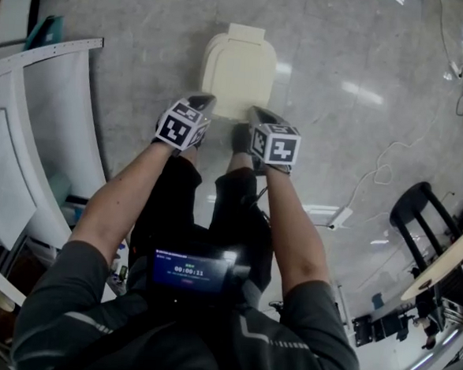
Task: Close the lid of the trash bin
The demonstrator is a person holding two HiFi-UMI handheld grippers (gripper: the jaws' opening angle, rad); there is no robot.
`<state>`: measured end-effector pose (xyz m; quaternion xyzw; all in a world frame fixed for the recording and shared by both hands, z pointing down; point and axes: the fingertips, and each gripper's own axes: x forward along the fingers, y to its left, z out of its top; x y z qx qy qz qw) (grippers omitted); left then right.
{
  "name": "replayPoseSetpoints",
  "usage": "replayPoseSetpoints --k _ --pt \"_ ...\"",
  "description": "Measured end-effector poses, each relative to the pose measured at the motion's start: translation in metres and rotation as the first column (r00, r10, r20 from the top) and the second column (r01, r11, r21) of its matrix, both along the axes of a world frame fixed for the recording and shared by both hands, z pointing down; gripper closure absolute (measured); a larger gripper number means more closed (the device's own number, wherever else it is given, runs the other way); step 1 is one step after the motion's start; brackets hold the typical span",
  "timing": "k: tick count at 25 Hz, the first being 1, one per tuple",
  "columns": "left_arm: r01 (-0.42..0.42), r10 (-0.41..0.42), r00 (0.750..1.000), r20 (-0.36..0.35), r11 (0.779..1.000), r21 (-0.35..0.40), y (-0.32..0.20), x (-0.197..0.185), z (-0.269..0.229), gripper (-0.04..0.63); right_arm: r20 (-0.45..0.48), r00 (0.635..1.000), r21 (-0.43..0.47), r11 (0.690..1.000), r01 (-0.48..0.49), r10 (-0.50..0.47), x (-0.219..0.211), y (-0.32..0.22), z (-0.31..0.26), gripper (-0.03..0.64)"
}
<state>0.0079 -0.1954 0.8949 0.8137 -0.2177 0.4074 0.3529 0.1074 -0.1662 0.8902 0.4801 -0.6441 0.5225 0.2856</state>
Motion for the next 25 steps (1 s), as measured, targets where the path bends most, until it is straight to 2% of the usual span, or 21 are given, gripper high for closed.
replayPoseSetpoints --k 2,8,12,25 --pt "-0.009 0.009 1.0 0.022 1.0 -0.013 0.006 -0.001 0.014 0.603 0.003 1.0 -0.028 0.999 -0.018 0.018 0.0 0.008 0.014 0.606" --pt "0.034 -0.031 0.998 0.045 0.998 -0.047 0.016 -0.002 0.041 0.603 0.001 0.999 -0.075 0.997 -0.033 0.033 -0.002 0.021 0.042 0.606" --pt "0.042 -0.038 0.997 0.073 0.998 -0.054 0.019 -0.003 0.053 0.603 0.002 1.0 -0.099 0.995 -0.014 0.014 -0.002 0.028 0.056 0.606" --pt "0.117 -0.108 0.989 0.099 0.989 -0.086 0.025 -0.003 0.069 0.603 -0.011 0.999 -0.127 0.991 0.041 -0.043 -0.003 0.029 0.073 0.604"
